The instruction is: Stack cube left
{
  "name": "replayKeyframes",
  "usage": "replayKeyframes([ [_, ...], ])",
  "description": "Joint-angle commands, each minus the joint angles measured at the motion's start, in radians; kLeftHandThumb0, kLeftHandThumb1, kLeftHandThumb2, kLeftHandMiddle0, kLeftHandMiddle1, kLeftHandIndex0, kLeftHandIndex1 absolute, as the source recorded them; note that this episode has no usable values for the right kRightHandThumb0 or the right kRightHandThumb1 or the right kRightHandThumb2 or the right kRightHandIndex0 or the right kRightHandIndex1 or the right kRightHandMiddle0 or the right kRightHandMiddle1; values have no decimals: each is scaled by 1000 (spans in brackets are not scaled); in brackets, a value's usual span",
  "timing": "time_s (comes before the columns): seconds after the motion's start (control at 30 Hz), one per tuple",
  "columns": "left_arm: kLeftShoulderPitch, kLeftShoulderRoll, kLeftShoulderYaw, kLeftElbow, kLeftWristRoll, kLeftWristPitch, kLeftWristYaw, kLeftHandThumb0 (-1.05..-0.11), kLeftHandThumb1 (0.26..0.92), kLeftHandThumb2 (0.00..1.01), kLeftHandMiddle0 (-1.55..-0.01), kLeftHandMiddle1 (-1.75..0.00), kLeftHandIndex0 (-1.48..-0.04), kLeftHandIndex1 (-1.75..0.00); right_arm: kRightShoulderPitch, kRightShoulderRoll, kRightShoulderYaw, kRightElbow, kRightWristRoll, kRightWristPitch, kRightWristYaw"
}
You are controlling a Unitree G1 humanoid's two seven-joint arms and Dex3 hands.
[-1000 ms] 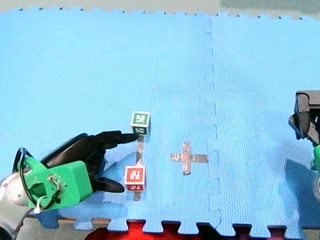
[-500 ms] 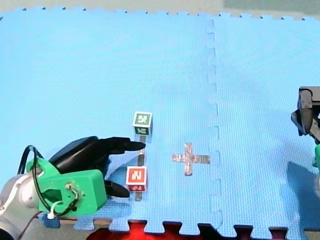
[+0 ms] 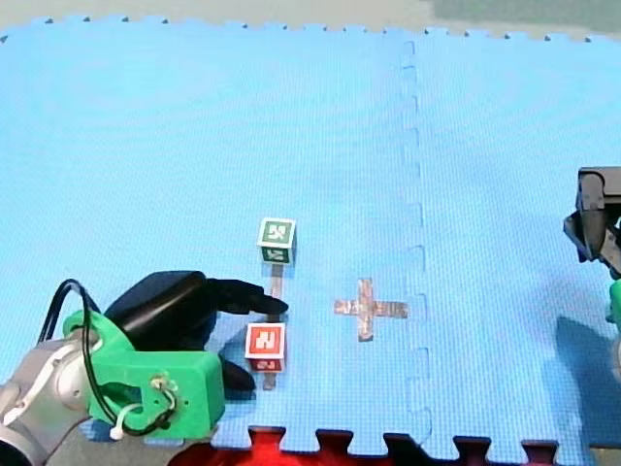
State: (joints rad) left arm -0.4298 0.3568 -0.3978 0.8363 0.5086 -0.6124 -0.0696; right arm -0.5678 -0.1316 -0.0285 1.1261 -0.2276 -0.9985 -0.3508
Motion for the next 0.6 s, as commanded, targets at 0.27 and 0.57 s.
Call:
replayKeyframes([
  [0.27,41,-5,-26,-63,18,61,-11,-637,691,2,-948,-1746,-1065,-99,-14,1,-2,0,6,-2,2],
  [0.57,45,-3,-12,-40,-22,19,3,-391,747,14,-950,-1746,-1299,-108,-13,4,-2,2,6,-1,1],
])
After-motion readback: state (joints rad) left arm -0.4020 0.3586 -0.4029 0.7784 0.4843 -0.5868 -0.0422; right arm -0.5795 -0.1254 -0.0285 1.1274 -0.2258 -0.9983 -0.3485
